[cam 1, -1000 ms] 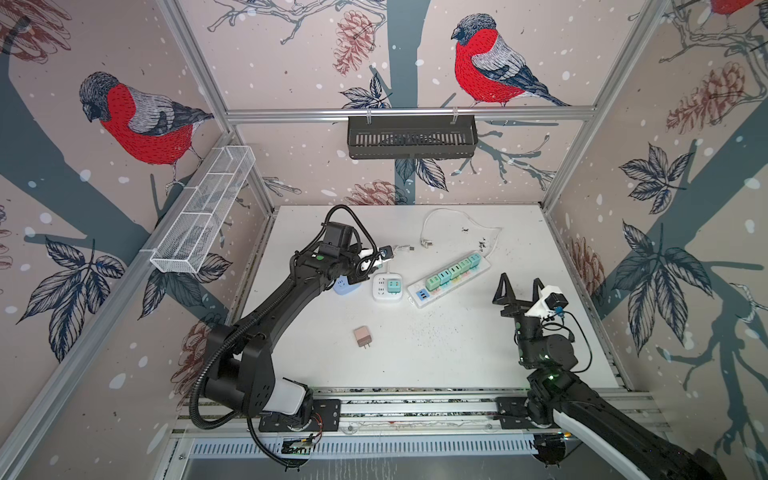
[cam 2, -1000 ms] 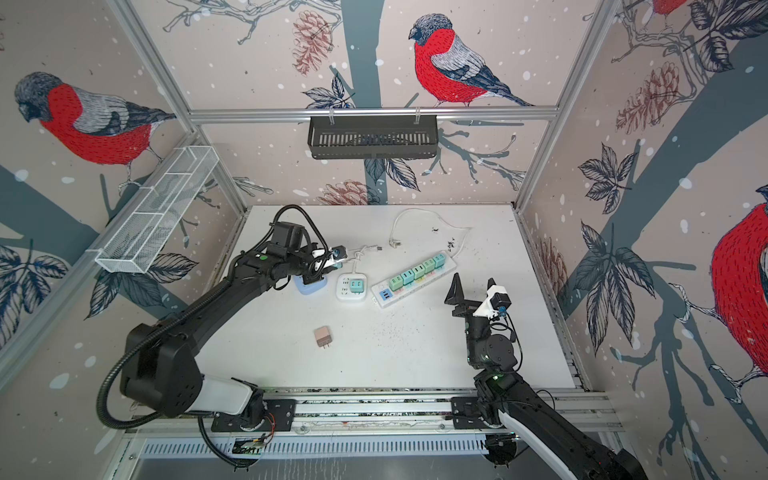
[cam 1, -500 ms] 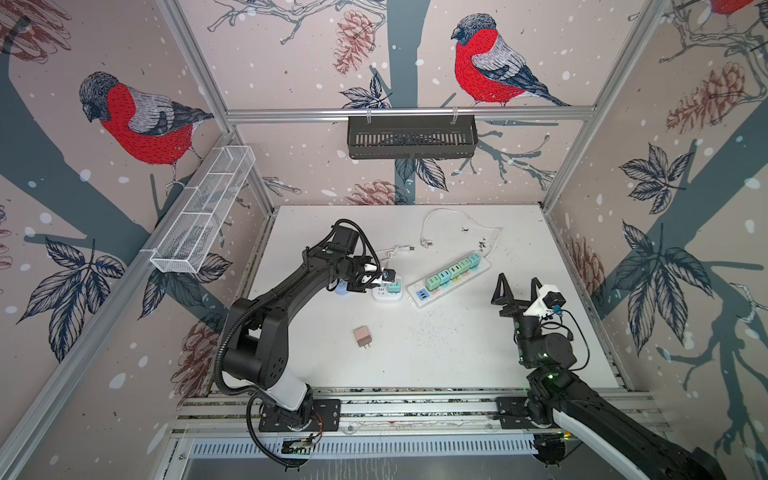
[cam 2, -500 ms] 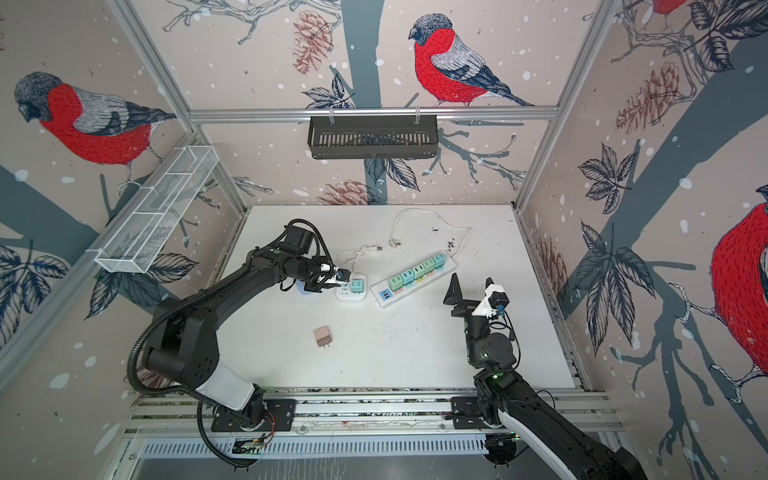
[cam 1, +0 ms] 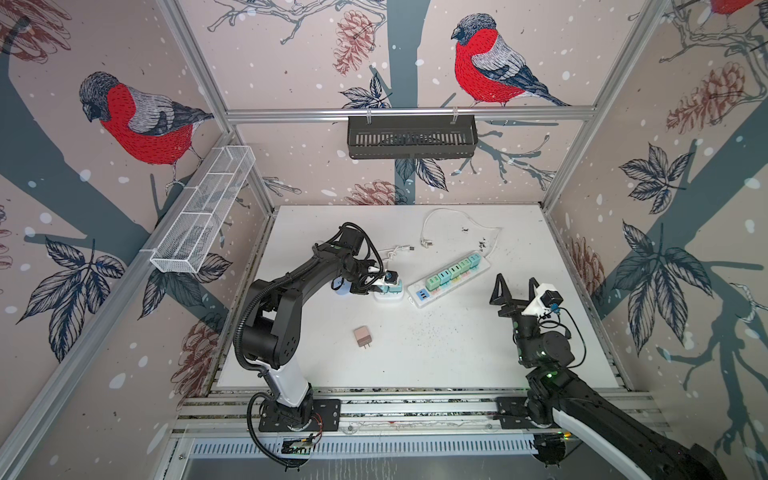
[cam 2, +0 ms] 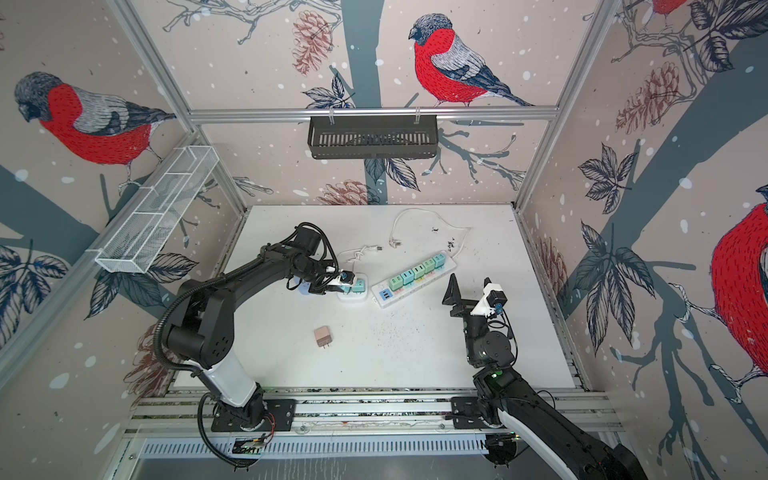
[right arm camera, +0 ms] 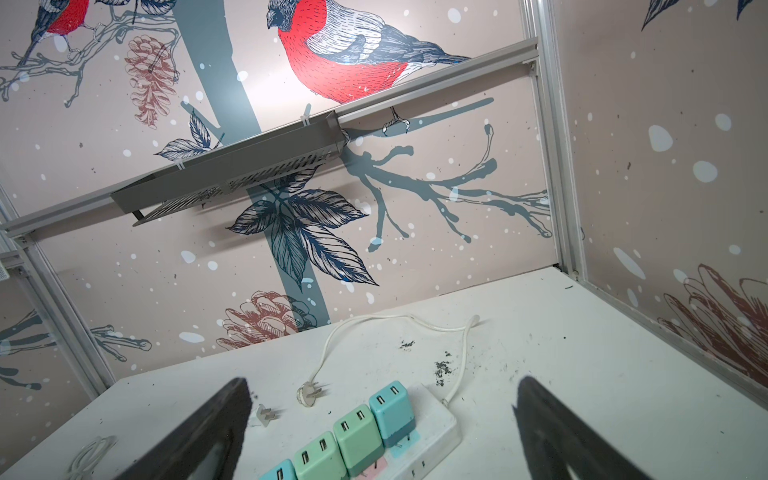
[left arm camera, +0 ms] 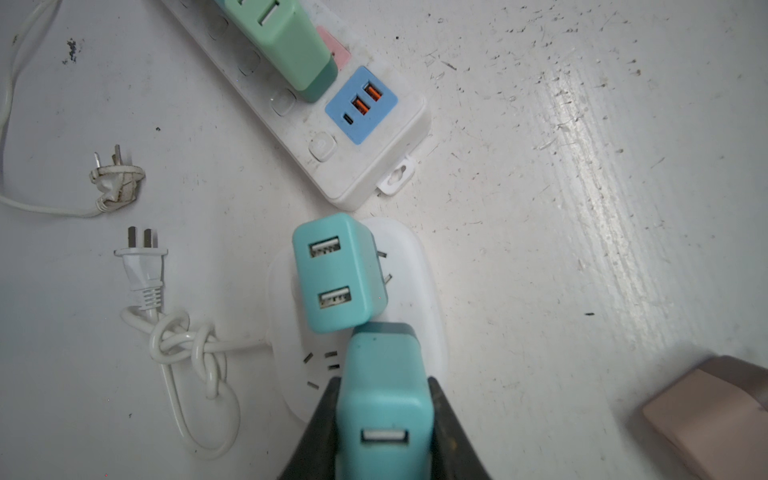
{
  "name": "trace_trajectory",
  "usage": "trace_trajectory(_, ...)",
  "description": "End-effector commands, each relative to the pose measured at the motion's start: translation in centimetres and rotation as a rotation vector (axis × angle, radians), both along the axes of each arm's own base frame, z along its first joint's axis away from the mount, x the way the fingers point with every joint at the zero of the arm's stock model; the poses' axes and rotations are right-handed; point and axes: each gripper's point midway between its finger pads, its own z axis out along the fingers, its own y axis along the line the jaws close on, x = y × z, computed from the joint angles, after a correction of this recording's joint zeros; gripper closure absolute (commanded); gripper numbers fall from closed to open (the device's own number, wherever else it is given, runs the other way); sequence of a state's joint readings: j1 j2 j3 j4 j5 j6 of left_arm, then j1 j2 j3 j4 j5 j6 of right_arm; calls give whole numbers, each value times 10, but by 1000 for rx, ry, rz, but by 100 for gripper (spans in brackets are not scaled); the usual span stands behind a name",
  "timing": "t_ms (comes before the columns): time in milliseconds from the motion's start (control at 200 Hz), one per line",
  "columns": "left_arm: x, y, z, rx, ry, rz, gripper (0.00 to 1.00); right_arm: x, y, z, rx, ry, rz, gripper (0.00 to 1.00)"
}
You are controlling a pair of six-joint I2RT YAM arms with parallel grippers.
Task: Insert the plug
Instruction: 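Carry the teal plug with the left gripper over the white square socket block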
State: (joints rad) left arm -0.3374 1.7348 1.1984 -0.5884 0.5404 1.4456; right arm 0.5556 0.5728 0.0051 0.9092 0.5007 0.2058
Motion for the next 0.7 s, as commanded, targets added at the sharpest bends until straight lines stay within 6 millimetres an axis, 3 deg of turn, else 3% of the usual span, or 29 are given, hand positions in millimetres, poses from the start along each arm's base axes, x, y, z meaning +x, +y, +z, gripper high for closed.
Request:
trace_trajectory(0, 0, 2, -2, 10, 26, 29, 100, -4, -1, -41, -43, 70, 10, 0)
trace_trajectory(280, 12, 3, 0, 21, 18, 98, 100, -4, -1, -42, -44, 70, 11, 0)
trace_trajectory(695, 16, 6, -14, 75, 40, 147, 100, -4, 0, -42, -46, 72, 14, 0)
